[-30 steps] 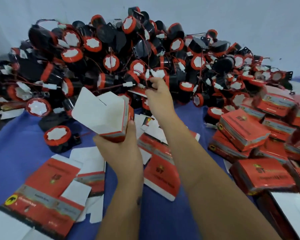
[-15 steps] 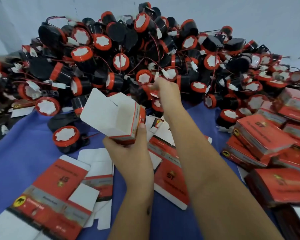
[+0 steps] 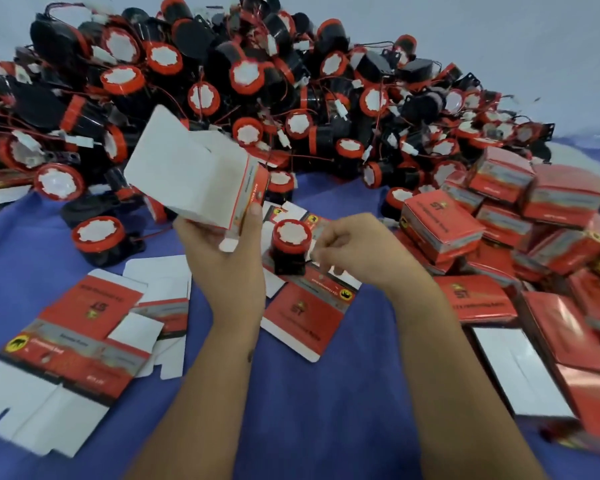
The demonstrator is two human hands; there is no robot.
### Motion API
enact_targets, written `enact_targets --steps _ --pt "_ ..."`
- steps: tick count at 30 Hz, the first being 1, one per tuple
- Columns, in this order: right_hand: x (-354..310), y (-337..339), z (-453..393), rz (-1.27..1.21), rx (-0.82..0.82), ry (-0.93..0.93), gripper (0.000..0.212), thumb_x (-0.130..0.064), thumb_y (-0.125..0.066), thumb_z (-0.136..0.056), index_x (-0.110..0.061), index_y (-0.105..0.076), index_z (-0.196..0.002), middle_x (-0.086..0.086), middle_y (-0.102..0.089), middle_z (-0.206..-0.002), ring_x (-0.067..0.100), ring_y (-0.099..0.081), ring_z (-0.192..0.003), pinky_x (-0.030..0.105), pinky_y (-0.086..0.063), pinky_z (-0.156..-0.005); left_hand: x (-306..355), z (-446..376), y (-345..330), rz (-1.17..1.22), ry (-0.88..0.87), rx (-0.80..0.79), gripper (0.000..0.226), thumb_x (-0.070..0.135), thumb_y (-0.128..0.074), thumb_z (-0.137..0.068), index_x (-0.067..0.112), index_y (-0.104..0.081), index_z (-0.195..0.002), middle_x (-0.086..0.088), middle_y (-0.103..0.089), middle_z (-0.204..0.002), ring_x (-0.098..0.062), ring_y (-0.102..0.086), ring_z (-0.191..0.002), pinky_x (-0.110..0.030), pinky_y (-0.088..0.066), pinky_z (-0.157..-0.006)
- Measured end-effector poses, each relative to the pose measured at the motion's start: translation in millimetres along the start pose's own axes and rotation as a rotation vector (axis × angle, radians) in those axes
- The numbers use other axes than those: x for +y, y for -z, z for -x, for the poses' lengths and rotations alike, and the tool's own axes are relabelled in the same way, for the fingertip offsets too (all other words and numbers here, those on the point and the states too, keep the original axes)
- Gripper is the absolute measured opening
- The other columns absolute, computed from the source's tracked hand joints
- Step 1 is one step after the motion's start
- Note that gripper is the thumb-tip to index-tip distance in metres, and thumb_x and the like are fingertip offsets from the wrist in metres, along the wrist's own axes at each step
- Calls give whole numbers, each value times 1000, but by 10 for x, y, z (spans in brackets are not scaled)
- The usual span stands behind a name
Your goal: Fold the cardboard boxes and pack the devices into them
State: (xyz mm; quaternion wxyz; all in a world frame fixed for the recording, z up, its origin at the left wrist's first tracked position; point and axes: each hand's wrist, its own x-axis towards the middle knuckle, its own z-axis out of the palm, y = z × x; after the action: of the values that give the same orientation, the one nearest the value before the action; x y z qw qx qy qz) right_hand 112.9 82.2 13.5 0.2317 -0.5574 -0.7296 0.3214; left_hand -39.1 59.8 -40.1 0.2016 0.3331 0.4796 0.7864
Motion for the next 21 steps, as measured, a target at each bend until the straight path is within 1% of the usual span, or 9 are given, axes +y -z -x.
enact_targets --steps 2,4,5,7,9,11,12,16,21 --pt "45 -90 50 171 62 -14 15 -10 -67 -86 -21 -68 -76 0 -68 -79 20 -64 -78 31 -49 -65 15 28 -17 3 20 -89 44 30 -72 -87 38 -44 -120 36 -62 -113 4 -60 -114 -17 -49 -92" --pt "63 -230 77 286 220 -29 21 -5 -56 -88 -21 -68 -92 4 -69 -94 27 -62 -91 36 -51 -74 -13 38 -29 -10 100 -175 42 35 -69 -87 38 -42 -119 40 -61 -109 10 -60 -109 -17 -52 -87" --pt "64 -303 82 371 287 -20 26 -4 -51 -88 -19 -68 -100 6 -69 -102 29 -59 -97 38 -48 -81 -42 36 -31 -23 142 -207 40 36 -69 -87 38 -43 -117 40 -62 -105 12 -61 -104 -18 -53 -85" --pt "82 -461 90 507 382 25 26 -12 -48 -85 -17 -65 -105 4 -66 -109 28 -52 -101 38 -36 -87 -90 15 -31 -53 216 -243 37 42 -71 -82 37 -46 -110 34 -65 -100 13 -62 -97 -21 -52 -83" --pt "66 -600 120 481 452 31 30 -37 -50 -84 -18 -62 -103 1 -63 -108 25 -48 -104 39 -30 -92 -109 1 -31 -84 259 -274 42 48 -75 -76 37 -49 -106 28 -67 -99 11 -64 -96 -21 -51 -83" --pt "89 -698 95 469 465 -12 54 -64 -48 -81 -20 -60 -110 0 -61 -114 24 -49 -111 41 -32 -100 -108 7 -28 -110 283 -310 45 52 -75 -71 39 -49 -106 30 -67 -98 13 -63 -96 -16 -49 -79" --pt "116 -724 71 475 472 -28 63 -71 -48 -79 -19 -59 -114 1 -61 -116 25 -49 -113 43 -32 -102 -106 10 -26 -114 291 -319 45 53 -74 -71 39 -49 -106 31 -67 -98 13 -63 -96 -14 -49 -78" --pt "178 -724 -33 467 538 -73 68 -74 -54 -79 -18 -57 -118 2 -59 -118 28 -46 -115 43 -31 -101 -93 16 -21 -75 323 -322 44 50 -73 -71 39 -51 -108 23 -69 -103 7 -66 -99 -23 -53 -84" --pt "201 -752 -59 467 594 -54 67 -73 -57 -78 -22 -55 -121 0 -59 -122 28 -45 -119 46 -23 -107 -72 48 -26 -65 295 -354 38 41 -77 -81 40 -52 -109 27 -69 -102 9 -65 -99 -9 -52 -73"
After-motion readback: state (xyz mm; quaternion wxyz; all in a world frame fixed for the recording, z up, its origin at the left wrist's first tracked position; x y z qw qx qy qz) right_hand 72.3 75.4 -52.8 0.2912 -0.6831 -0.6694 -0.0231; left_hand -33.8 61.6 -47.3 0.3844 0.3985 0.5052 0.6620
